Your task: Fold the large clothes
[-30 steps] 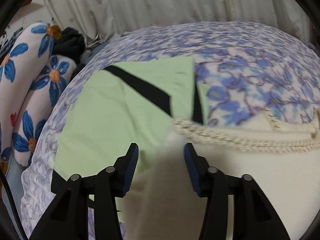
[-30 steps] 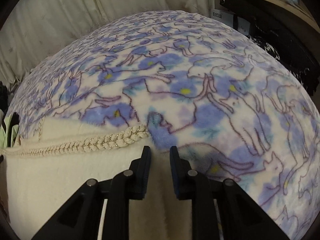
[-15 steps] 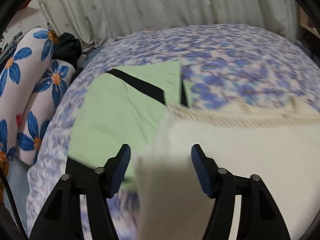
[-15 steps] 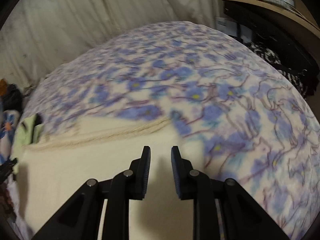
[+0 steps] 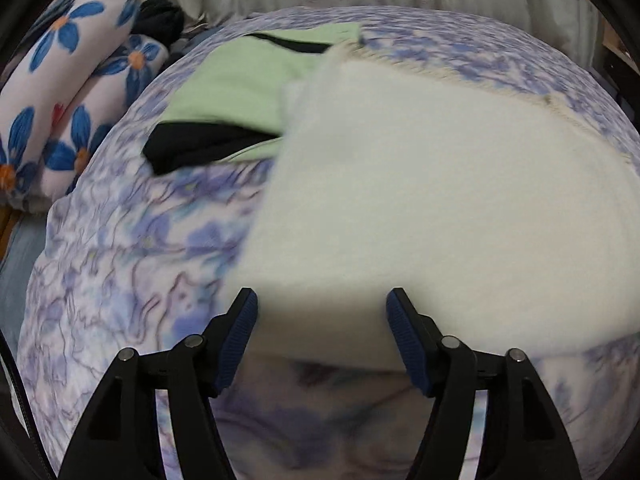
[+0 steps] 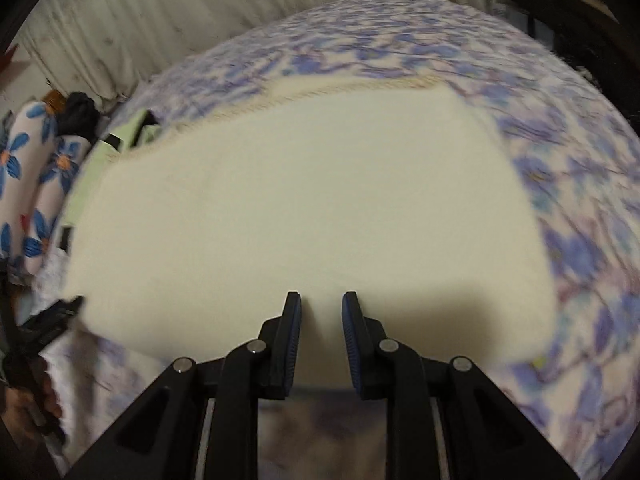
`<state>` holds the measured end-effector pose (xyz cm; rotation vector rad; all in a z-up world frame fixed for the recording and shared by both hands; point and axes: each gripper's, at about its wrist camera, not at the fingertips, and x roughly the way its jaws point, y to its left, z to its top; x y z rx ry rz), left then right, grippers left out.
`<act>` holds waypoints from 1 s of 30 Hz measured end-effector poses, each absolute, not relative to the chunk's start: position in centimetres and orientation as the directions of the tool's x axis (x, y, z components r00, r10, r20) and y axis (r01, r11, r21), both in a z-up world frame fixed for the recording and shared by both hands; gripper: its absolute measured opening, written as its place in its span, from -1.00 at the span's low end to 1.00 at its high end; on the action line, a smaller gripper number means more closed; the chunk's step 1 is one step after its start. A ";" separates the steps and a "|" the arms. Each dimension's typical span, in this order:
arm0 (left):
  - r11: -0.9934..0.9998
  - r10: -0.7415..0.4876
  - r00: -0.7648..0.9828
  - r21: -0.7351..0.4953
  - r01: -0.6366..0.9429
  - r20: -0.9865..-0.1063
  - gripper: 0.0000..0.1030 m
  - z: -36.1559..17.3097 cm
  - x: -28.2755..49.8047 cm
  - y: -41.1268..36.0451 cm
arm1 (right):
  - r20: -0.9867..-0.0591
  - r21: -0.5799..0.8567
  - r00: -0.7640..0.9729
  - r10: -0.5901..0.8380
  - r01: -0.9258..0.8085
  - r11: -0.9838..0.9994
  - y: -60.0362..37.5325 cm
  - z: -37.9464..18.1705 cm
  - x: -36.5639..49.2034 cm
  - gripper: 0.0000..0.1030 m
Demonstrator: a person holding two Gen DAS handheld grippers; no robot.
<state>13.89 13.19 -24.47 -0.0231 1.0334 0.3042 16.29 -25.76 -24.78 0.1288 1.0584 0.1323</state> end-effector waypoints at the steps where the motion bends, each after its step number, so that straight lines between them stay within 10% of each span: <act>1: 0.950 0.269 0.469 0.151 -0.274 -0.841 0.73 -24.6 13.6 13.8 | -0.860 0.134 0.494 0.126 -0.020 0.991 -27.1 -24.8 15.9 -0.60; 18: 0.943 0.103 0.428 -0.049 -0.328 -0.898 0.83 -24.6 12.6 18.4 | -0.845 0.289 0.510 0.161 0.181 0.940 -36.0 -23.8 14.0 -0.69; 23: 0.926 0.068 0.422 -0.099 -0.363 -0.904 0.83 -24.4 12.1 20.1 | -0.836 0.317 0.522 0.169 0.208 0.925 -37.0 -23.8 13.8 0.00; 30: 0.895 0.019 0.412 -0.168 -0.414 -0.911 0.83 -25.5 12.7 22.5 | -0.837 0.439 0.464 0.290 0.253 0.862 -38.2 -27.4 16.5 0.00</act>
